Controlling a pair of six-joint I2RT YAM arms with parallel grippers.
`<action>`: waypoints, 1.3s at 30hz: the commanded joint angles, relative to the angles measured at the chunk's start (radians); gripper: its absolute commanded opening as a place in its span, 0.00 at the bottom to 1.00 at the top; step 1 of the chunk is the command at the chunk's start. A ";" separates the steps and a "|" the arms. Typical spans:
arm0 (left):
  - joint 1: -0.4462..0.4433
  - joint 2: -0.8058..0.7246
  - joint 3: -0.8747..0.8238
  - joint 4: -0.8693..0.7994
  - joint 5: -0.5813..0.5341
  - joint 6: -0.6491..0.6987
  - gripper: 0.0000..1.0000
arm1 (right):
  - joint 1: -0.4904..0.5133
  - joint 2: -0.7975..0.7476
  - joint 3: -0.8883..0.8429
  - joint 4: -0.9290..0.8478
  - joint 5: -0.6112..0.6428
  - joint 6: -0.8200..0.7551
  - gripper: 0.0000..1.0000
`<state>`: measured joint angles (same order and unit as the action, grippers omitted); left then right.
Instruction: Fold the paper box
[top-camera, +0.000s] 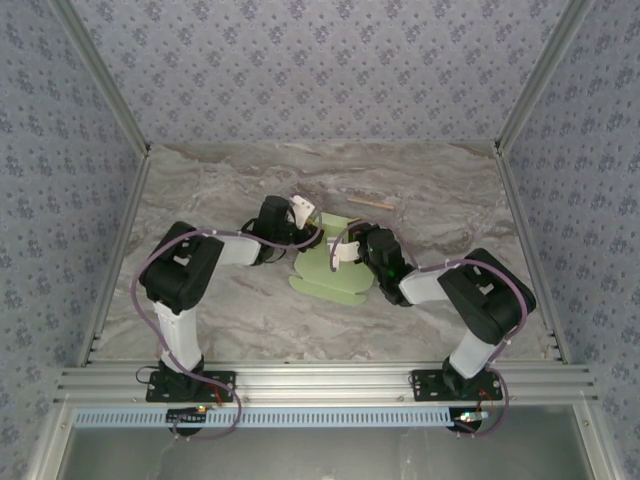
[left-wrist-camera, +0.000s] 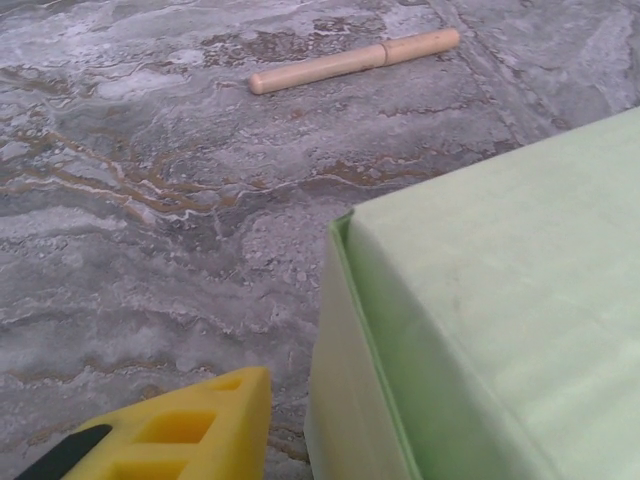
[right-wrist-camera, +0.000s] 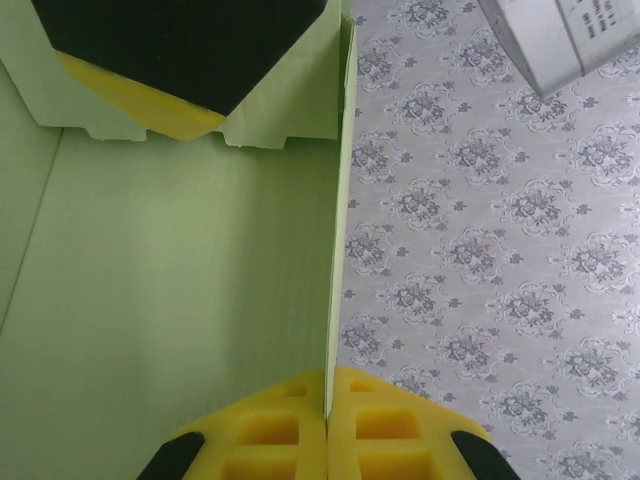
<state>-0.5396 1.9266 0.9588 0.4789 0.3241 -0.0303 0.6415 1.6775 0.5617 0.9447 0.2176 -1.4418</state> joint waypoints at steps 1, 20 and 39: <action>-0.003 0.014 -0.009 0.046 -0.118 -0.036 0.33 | 0.009 -0.009 0.001 -0.093 -0.010 -0.029 0.00; -0.030 0.026 -0.009 0.026 -0.411 -0.318 0.21 | 0.012 -0.009 0.000 -0.107 -0.012 -0.019 0.00; -0.106 0.031 0.033 -0.036 -0.599 -0.404 0.25 | 0.010 -0.002 0.006 -0.117 -0.009 -0.001 0.00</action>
<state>-0.6899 1.9343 0.9997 0.4225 -0.1879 -0.4057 0.6422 1.6772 0.5808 0.9134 0.2398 -1.4368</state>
